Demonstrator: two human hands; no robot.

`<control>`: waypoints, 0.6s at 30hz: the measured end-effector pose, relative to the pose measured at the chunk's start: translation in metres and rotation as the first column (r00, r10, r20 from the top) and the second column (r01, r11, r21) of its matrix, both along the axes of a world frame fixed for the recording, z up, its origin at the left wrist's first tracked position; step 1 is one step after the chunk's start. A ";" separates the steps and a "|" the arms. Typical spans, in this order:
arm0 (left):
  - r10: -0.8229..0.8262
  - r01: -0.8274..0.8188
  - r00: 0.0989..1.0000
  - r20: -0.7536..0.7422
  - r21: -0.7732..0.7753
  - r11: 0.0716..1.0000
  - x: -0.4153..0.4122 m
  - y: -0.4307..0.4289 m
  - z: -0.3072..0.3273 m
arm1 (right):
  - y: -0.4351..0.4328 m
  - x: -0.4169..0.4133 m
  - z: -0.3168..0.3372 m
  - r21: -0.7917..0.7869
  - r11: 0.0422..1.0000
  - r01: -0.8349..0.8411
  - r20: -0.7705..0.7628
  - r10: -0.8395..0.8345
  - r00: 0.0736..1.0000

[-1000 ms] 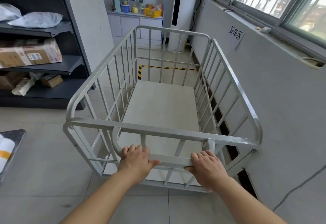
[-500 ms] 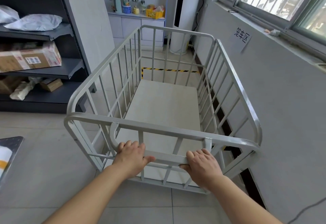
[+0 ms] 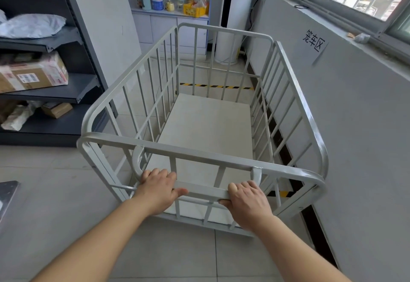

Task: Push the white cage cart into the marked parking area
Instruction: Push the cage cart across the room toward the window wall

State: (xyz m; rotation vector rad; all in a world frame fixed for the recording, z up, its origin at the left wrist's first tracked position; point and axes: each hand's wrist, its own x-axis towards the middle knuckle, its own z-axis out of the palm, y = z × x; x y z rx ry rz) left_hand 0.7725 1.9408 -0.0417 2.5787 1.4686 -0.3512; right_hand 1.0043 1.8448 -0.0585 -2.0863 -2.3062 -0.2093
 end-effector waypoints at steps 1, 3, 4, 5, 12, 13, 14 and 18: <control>-0.001 0.001 1.000 0.007 0.015 1.000 0.001 0.008 -0.001 | 0.007 0.001 0.001 0.000 1.000 0.001 0.006 -0.001 1.000; -0.012 0.008 0.998 0.063 0.051 0.999 0.004 0.022 -0.002 | 0.021 0.005 0.006 -0.039 0.999 0.000 -0.024 -0.001 1.000; -0.005 0.001 0.997 0.081 0.054 0.999 0.007 0.031 -0.002 | 0.028 0.007 0.007 -0.066 0.998 0.002 -0.044 -0.005 0.999; 0.004 -0.009 0.996 0.090 0.050 0.999 0.008 0.038 -0.002 | 0.034 0.010 0.008 -0.083 0.997 -0.005 -0.057 0.000 0.998; 0.010 -0.016 0.994 0.113 0.054 0.998 0.019 0.082 -0.004 | 0.075 0.019 0.013 -0.122 0.993 0.012 -0.060 -0.019 0.998; 0.006 -0.012 0.994 0.110 0.052 0.999 0.021 0.087 -0.004 | 0.081 0.020 0.014 -0.137 0.990 0.013 -0.058 -0.021 0.998; 0.003 -0.009 0.994 0.109 0.057 0.998 0.022 0.093 -0.003 | 0.086 0.021 0.015 -0.151 0.988 0.014 -0.055 -0.023 0.998; -0.002 -0.009 0.990 0.138 0.084 0.996 0.029 0.119 -0.004 | 0.111 0.028 0.017 -0.152 0.988 0.012 -0.048 -0.020 0.999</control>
